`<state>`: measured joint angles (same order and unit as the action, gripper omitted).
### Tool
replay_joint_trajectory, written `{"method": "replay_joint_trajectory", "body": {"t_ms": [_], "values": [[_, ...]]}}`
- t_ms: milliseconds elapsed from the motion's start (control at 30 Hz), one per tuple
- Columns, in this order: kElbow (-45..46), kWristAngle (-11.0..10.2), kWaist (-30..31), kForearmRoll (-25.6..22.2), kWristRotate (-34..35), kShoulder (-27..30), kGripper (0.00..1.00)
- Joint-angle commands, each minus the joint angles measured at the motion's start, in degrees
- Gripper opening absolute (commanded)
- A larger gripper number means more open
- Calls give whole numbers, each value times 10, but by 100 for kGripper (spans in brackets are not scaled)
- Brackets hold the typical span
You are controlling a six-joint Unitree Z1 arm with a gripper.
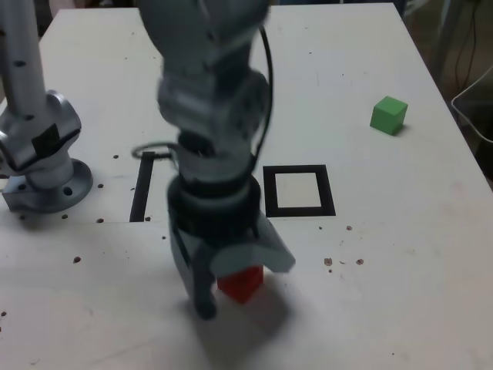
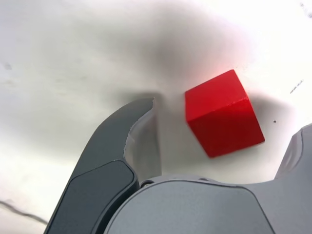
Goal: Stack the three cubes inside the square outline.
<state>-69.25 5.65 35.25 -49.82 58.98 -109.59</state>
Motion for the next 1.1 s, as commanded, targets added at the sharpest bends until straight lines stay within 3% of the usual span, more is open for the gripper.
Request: {"method": "replay_joint_trajectory", "body": {"t_ms": [0, 267, 467, 767, 1067], "values": [[-1, -8, -5, 7, 7, -5, 89], [-3, -28, -23, -14, 19, -8, 81], [-1, -33, -24, -39, 33, -9, 65], [-3, -28, -25, -41, 37, -6, 50], [-1, -27, -25, -30, 32, -4, 49]]}}
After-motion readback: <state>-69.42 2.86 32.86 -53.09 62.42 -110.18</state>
